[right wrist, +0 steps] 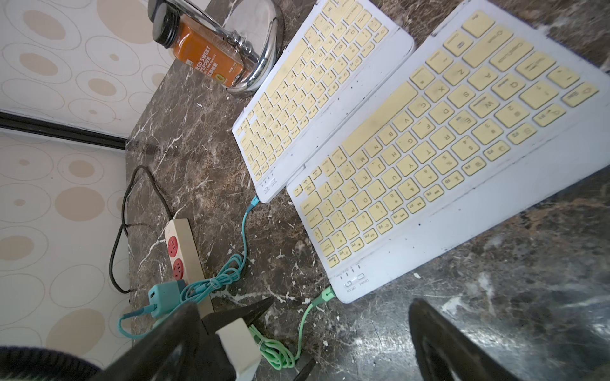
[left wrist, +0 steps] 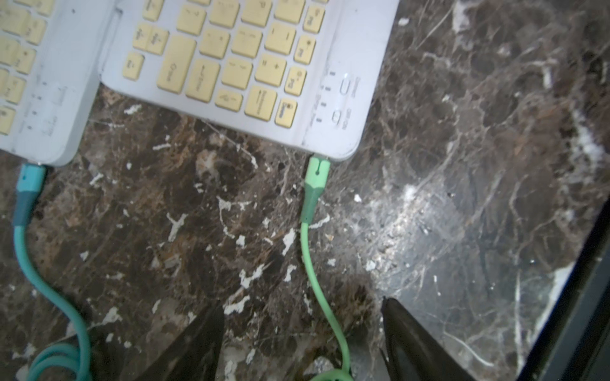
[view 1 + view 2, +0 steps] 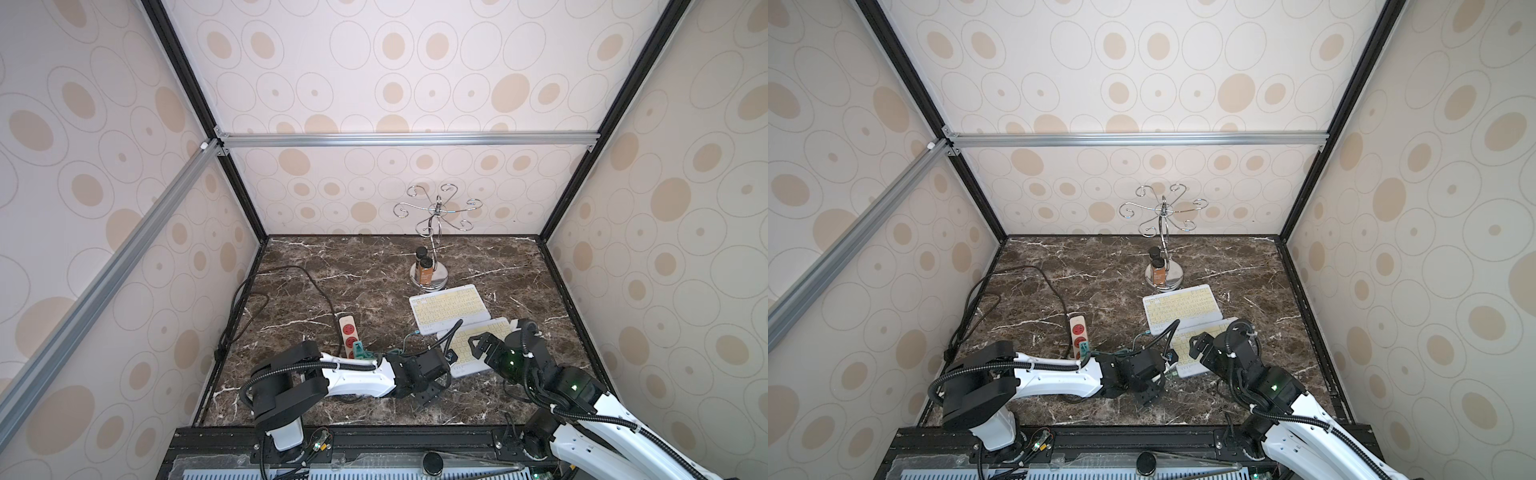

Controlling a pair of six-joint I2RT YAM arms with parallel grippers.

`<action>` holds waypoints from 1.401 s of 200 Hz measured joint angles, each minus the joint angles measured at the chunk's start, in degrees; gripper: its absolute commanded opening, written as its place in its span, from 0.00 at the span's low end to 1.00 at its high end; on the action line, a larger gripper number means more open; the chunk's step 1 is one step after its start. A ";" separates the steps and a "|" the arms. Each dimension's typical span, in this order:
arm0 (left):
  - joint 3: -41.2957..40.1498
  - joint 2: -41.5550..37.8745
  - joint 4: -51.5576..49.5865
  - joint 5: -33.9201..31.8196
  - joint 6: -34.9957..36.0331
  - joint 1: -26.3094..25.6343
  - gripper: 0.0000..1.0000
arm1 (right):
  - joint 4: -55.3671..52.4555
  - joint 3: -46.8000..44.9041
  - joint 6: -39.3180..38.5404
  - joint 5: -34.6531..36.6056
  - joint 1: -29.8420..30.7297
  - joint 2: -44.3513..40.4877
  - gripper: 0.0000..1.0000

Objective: Unplug the wireless keyboard
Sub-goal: Pick up the power cord at the center of the board.

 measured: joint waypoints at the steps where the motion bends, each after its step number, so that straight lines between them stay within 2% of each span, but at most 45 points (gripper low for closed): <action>1: 0.07 0.07 0.00 0.00 -0.02 0.00 0.66 | -0.04 0.00 0.00 0.04 0.00 -0.02 1.00; 47: 1.84 3.58 0.90 0.72 0.52 0.00 0.60 | -2.45 0.00 -0.22 3.85 0.00 -0.46 1.00; 91: 2.16 4.15 1.22 1.57 0.79 -0.02 0.37 | -6.03 0.07 -0.09 7.41 -0.02 -1.70 1.00; 130: 2.14 4.22 1.33 1.68 0.48 -0.02 0.28 | -7.91 0.07 0.98 9.38 -0.02 -4.46 1.00; 163: 2.12 4.22 1.33 1.57 0.44 0.00 0.26 | -9.64 0.07 1.64 10.49 -0.02 -5.01 1.00; 198: 1.84 4.20 1.86 1.46 0.11 0.00 0.10 | -10.56 0.07 2.43 11.56 -0.02 -6.03 1.00; 227: 1.09 3.87 2.93 1.60 -0.20 0.15 0.05 | -11.15 -0.04 3.04 12.15 -0.02 -8.55 1.00; 260: -0.61 2.75 4.90 2.12 -0.72 0.17 0.00 | -14.60 -0.92 7.65 13.79 -0.02 -13.70 1.00; 280: -1.11 1.84 5.01 2.56 -1.01 0.17 0.00 | -16.98 -1.38 9.90 14.73 -0.02 -16.50 1.00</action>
